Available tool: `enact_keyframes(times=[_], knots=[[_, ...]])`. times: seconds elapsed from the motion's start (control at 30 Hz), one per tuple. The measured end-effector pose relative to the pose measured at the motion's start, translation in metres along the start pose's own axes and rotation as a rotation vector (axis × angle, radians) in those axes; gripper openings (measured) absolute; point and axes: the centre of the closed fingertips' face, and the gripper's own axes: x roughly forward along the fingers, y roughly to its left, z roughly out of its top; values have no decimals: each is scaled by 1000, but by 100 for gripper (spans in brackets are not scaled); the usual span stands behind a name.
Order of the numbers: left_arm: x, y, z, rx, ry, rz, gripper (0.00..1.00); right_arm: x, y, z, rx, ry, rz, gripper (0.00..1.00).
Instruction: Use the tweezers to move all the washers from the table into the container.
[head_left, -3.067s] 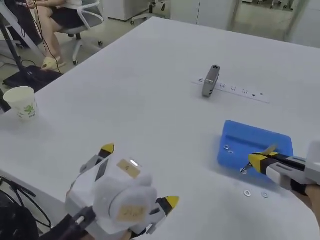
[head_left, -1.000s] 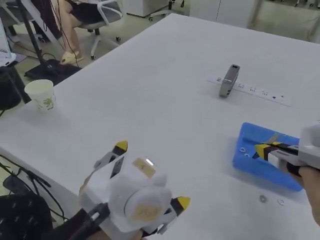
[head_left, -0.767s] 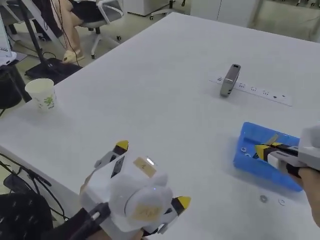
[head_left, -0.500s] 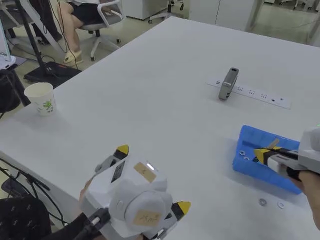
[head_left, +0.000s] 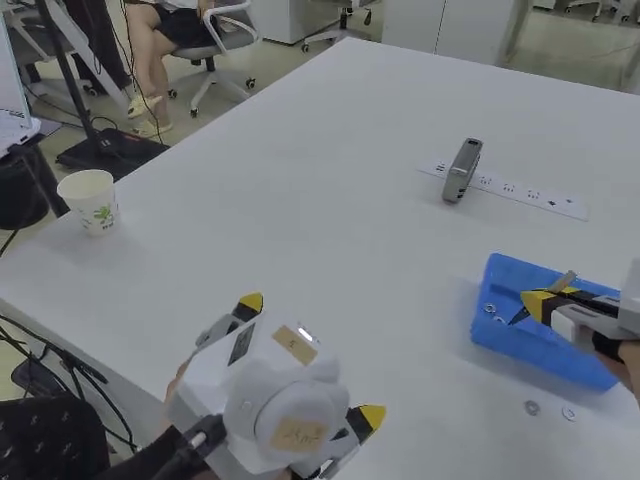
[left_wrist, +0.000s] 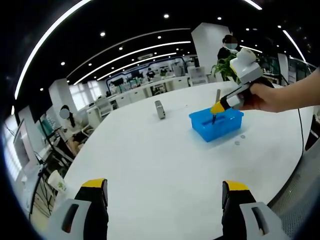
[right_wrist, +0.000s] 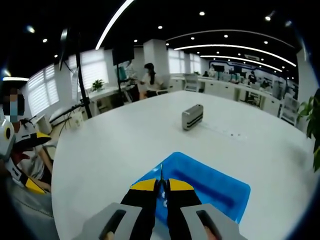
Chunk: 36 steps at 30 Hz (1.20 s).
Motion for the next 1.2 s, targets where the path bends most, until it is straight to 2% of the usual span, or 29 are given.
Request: enact_keyframes(times=[0.3,0.43,0.83,1.2], knots=[[0,0,1,0,-4,-2,97,-18,6,17,1,-58,-3,3],[-1,-1,2,-5,-13,-3,97,-26,10,18,-3,-67,0,3],[0,-2,1,0,-8,-8,97,-42,17,6,1,-61,4,3],[0,-2,0,6,-3,-8,97,-45,18,-17,27,-21,-1,3]])
